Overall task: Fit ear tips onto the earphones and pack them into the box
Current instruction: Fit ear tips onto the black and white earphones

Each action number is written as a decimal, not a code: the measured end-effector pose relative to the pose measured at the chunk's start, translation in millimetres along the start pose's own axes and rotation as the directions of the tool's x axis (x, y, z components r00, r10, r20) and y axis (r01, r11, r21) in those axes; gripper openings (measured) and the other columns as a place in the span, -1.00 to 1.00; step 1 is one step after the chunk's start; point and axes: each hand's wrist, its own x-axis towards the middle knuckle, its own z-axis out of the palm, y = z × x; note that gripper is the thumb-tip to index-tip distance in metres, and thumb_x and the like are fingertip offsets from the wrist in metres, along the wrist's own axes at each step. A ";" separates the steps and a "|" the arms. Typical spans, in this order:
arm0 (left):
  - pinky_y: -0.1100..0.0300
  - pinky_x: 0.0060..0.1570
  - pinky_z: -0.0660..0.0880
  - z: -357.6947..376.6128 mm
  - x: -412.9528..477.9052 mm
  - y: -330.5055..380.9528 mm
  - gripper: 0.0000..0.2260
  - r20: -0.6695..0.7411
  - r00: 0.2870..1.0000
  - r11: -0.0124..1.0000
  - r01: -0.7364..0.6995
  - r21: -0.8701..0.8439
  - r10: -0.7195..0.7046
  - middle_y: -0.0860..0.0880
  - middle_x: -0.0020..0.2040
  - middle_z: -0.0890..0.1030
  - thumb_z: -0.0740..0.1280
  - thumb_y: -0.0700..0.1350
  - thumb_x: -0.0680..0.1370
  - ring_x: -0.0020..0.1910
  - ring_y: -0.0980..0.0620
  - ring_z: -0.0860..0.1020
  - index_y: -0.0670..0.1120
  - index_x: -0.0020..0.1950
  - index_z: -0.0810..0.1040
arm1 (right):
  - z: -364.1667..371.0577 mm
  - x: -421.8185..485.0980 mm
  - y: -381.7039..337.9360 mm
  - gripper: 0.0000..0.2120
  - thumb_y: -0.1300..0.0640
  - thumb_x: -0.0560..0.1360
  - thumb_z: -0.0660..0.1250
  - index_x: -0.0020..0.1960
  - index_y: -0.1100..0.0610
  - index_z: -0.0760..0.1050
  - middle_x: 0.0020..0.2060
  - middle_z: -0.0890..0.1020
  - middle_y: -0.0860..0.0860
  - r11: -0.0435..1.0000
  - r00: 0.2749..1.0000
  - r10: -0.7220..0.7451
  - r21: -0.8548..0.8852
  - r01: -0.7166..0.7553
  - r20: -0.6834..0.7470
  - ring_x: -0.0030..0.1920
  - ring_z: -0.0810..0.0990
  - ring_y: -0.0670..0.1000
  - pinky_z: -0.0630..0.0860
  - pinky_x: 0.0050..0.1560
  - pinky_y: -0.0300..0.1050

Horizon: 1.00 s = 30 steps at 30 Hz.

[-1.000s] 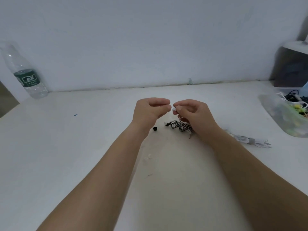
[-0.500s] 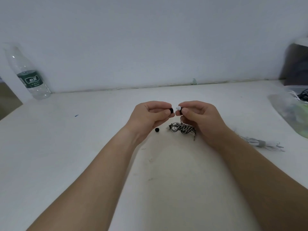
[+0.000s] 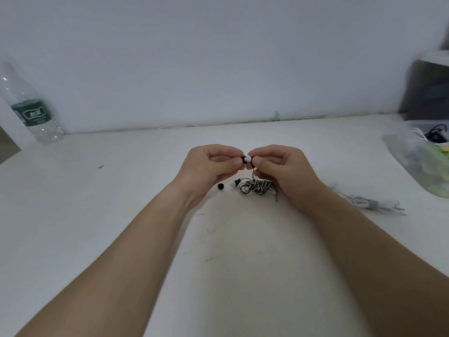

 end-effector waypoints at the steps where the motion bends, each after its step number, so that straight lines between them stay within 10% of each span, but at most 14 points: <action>1: 0.24 -0.03 0.60 0.8 -0.3 0.1 -0.87 0.006 1.000 1.000 -0.003 -0.010 0.003 -0.14 -0.13 0.73 0.43 -0.37 0.49 -0.09 -0.02 0.71 -0.17 -0.04 0.67 | -0.1 0.0 -0.1 -0.87 0.30 0.56 0.37 -0.01 0.13 0.66 -0.14 0.74 0.15 1.000 1.000 0.004 -0.001 -0.004 -0.006 -0.17 0.64 0.01 0.57 0.00 -0.10; 30: 0.28 -0.14 0.60 7.4 -4.8 -1.2 -0.90 0.092 0.995 0.993 -0.037 -0.110 0.047 -0.15 -0.17 0.72 0.37 -0.39 0.51 -0.14 -0.05 0.72 -0.21 -0.08 0.60 | -10.1 -3.1 -8.8 -0.88 0.20 0.52 0.41 0.03 0.15 0.69 -0.07 0.71 0.21 0.998 0.993 0.062 0.016 -0.064 0.096 -0.10 0.58 0.05 0.47 -0.03 -0.08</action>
